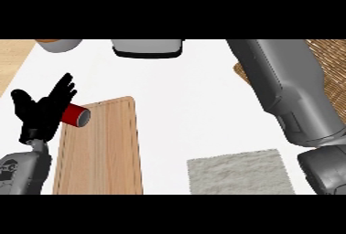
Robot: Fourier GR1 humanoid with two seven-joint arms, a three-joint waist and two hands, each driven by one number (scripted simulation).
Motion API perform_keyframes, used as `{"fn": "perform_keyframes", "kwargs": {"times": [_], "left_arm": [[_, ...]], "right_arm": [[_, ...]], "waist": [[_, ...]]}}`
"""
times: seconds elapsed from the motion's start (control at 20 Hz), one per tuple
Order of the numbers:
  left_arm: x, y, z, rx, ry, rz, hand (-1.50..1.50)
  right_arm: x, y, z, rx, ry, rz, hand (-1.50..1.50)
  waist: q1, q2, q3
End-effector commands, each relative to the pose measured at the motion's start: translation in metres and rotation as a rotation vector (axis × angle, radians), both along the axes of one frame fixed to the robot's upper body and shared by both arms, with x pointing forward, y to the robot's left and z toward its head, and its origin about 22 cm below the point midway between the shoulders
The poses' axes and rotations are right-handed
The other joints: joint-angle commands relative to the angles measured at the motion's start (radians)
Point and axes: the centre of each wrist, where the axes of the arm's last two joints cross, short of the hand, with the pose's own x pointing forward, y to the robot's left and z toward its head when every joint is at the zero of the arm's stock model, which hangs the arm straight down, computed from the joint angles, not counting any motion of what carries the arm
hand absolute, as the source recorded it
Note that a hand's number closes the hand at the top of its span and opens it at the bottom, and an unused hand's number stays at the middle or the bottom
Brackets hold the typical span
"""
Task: Pick the lemon from the placemat and place it in the basket
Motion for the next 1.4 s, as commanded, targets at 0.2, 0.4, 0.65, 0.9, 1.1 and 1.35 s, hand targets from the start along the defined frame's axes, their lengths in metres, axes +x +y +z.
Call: {"fn": "perform_keyframes", "kwargs": {"times": [0.2, 0.4, 0.65, 0.9, 1.1, 1.35], "left_arm": [[-0.002, 0.012, -0.003, 0.0, 0.012, 0.021, 0.0], [-0.003, 0.006, 0.0, -0.006, -0.001, 0.018, 0.0], [0.006, 0.002, -0.004, -0.012, 0.014, 0.024, 0.0], [-0.012, 0.003, -0.001, -0.007, -0.003, 0.018, 0.0], [-0.007, 0.016, 0.001, 0.003, 0.001, 0.019, 0.0], [-0.009, -0.003, 0.009, 0.002, 0.001, 0.007, 0.0]], "right_arm": [[0.009, -0.053, -0.016, 0.107, 0.016, -0.123, 1.5], [0.008, -0.082, -0.034, 0.085, 0.039, -0.149, 1.5], [0.005, -0.102, -0.084, 0.106, 0.027, -0.131, 1.5], [-0.002, -0.129, -0.101, 0.114, 0.001, -0.14, 1.5], [-0.004, -0.17, -0.115, 0.205, -0.08, -0.323, -1.5], [-0.004, -0.18, -0.127, 0.164, -0.054, -0.259, -1.5]], "waist": [[-0.018, -0.004, 0.001], [-0.02, -0.006, 0.001], [-0.019, -0.003, 0.001], [-0.012, -0.005, 0.001], [-0.003, 0.002, 0.002], [0.001, 0.0, 0.002]]}}
